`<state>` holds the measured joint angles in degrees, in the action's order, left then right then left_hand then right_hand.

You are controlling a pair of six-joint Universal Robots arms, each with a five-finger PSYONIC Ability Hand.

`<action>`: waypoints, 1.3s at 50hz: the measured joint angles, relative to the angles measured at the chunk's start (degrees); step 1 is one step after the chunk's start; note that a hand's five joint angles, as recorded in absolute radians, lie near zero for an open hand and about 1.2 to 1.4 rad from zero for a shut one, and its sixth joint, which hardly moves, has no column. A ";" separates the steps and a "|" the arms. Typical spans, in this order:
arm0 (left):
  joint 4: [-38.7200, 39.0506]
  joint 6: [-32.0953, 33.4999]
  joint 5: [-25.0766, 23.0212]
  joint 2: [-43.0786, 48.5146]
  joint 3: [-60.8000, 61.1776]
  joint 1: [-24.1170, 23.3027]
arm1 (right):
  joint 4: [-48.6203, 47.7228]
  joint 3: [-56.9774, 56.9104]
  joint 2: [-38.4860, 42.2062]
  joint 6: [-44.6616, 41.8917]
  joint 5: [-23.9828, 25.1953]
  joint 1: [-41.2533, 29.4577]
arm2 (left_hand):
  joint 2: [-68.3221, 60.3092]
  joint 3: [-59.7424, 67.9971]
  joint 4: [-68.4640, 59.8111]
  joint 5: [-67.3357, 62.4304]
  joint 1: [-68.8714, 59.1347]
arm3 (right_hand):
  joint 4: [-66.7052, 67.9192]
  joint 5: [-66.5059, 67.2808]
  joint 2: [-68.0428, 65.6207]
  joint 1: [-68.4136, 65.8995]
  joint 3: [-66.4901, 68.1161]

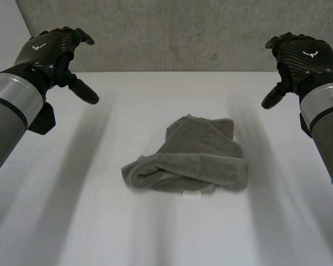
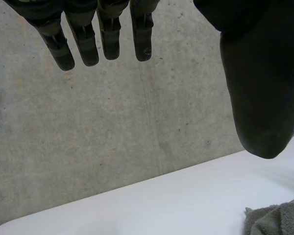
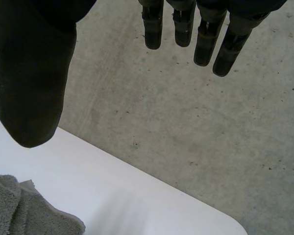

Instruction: Fold the towel.

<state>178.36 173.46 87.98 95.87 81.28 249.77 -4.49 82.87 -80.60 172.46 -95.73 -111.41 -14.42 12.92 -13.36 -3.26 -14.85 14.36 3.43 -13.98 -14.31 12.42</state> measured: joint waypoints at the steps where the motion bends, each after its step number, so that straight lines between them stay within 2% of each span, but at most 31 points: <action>1: 0.01 0.01 0.00 0.01 -0.02 0.01 | 0.00 0.00 -0.02 -0.01 0.06 0.11 | 0.00 0.00 0.00 0.00 0.00 | 0.00 0.00 0.00 0.00 0.00; 26: 0.28 0.00 0.37 0.32 0.42 0.01 | 2.53 -1.05 -0.60 -0.06 2.61 0.80 | 0.00 0.00 0.00 0.00 0.00 | 0.00 0.00 0.00 0.00 0.00; 32: 0.46 0.07 0.04 1.59 0.78 -0.03 | 2.95 -1.07 -0.43 -1.19 5.72 0.67 | 0.00 0.00 0.00 0.00 0.00 | 0.00 0.00 0.00 0.00 0.00; 41: 0.36 0.22 -1.32 9.98 1.08 -1.59 | 11.05 -1.34 5.30 -9.11 16.37 0.96 | 0.00 0.00 0.00 0.00 0.00 | 0.00 0.00 0.00 0.00 0.00; 46: 0.34 0.97 -1.99 15.63 1.08 -3.21 | 13.16 -0.24 9.57 -11.98 18.36 1.32 | 0.00 0.00 0.00 -0.01 0.00 | 0.00 0.00 0.00 0.00 0.00; 54: 0.23 6.20 -4.22 24.07 0.79 -5.14 | 12.83 0.98 17.39 -12.73 18.86 1.51 | -0.20 0.00 0.00 -0.40 -0.14 | 0.00 0.00 0.00 0.00 0.00; 60: -0.53 8.43 -5.96 27.72 0.38 -6.41 | 12.90 0.83 21.74 -12.50 19.07 1.47 | -13.71 0.00 0.00 -14.55 -13.12 | 0.00 3.60 -3.50 -3.34 0.00; 65: -2.51 8.48 -7.94 28.04 0.31 -7.33 | 13.07 0.76 22.38 -12.27 20.32 1.49 | -30.04 0.00 0.00 -31.03 -29.42 | 0.00 24.18 -23.26 -23.45 0.00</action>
<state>175.85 181.94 80.04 123.91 81.59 242.44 8.59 83.63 -58.23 160.18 -75.41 -109.92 -44.46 12.92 -13.36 -34.29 -44.28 14.37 27.61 -37.24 -37.76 12.42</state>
